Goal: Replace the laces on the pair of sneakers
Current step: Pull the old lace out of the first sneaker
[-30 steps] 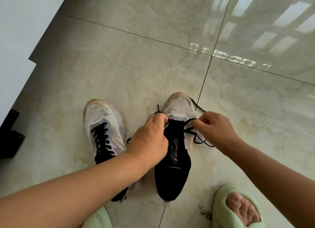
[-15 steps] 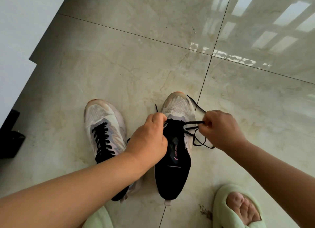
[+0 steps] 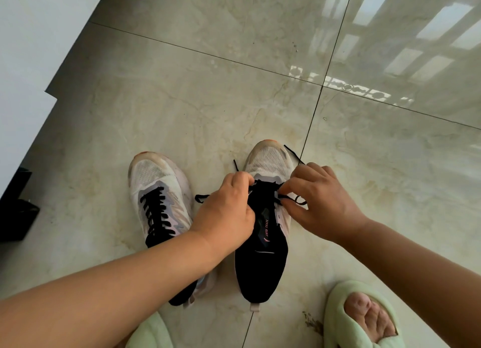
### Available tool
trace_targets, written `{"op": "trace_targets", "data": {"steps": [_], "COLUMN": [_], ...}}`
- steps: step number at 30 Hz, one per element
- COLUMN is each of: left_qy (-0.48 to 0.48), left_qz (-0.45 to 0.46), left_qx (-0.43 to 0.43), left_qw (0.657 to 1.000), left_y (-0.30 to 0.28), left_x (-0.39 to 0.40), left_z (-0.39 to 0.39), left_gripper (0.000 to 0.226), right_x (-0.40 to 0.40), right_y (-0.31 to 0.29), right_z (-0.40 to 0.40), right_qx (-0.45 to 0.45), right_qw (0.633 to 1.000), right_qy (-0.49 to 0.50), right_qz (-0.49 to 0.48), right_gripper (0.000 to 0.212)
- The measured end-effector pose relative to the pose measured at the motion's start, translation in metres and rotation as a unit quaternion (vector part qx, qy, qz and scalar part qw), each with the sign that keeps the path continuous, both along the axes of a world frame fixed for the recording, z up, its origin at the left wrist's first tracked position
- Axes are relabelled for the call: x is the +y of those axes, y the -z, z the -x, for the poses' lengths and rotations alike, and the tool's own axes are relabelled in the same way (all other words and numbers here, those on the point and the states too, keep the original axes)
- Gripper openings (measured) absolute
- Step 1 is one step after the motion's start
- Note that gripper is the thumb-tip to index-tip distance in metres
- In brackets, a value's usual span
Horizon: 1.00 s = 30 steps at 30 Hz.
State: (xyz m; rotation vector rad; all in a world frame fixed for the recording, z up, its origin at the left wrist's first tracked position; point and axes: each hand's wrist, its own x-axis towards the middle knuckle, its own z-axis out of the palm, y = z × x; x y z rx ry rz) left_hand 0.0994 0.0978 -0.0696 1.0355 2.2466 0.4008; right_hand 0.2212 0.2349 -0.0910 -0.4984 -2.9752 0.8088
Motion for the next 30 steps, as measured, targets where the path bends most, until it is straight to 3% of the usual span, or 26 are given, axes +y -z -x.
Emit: {"op": "trace_targets", "data": {"steps": [5,9,12,15,18,23,26,30], "left_qy": [0.004,-0.003,-0.009,-0.021,-0.022,-0.016,-0.014,-0.014], "left_qz": [-0.002,-0.001,0.000,-0.006,-0.008,-0.007,-0.007,-0.008], "left_qx": [-0.004,0.003,0.005,0.001,-0.003,-0.004,-0.008,-0.007], "left_qw": [1.000,1.000,1.000,1.000,1.000,1.000,1.000,1.000], "left_y": [0.001,0.001,0.002,0.004,0.004,0.004,0.003,0.004], "left_x": [0.000,-0.001,-0.002,-0.002,-0.002,-0.002,-0.002,-0.002], "left_z": [0.001,0.001,0.002,0.002,0.001,0.002,0.002,0.002], "left_gripper": [0.041,0.042,0.043,0.042,0.042,0.041,0.041,0.042], "right_x": [0.002,0.004,0.020,0.029,0.024,-0.001,-0.008,-0.001], "right_y": [0.000,0.005,0.012,0.018,0.016,-0.002,-0.006,-0.004], "right_z": [0.004,0.000,-0.018,-0.033,-0.034,-0.005,0.006,0.009], "right_qx": [-0.016,-0.068,-0.156,-0.231,-0.145,0.009,0.009,-0.063], "right_qw": [1.000,0.993,0.975,0.954,0.976,0.998,0.999,0.997], "right_qy": [0.009,0.015,0.049,0.095,0.119,0.057,0.026,0.000], "right_qz": [-0.017,-0.097,-0.151,-0.167,-0.112,-0.021,-0.020,-0.042], "right_gripper": [0.003,0.013,0.018,0.006,0.009,0.005,0.008,0.012]}}
